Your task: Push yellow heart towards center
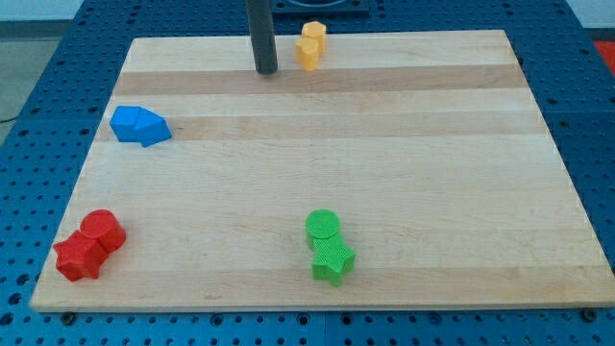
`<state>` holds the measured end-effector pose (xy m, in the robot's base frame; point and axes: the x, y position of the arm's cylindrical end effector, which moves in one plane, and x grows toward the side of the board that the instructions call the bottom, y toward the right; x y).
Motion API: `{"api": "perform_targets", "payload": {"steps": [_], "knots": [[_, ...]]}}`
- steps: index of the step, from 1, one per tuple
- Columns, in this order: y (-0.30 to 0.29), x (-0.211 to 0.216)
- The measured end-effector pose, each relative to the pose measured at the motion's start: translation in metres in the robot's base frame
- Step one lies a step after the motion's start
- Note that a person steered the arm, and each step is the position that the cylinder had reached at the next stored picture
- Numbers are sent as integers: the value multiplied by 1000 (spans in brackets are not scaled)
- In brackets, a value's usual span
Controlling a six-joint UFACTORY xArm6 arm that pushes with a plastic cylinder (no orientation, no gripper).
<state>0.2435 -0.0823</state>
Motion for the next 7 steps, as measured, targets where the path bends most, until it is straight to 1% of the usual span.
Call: {"api": "perform_targets", "payload": {"steps": [1,2,3,4,5,6,7], "knots": [[0,-40],[46,-39],[93,-5],[105,38],[107,62],[112,21],[105,-6]]}}
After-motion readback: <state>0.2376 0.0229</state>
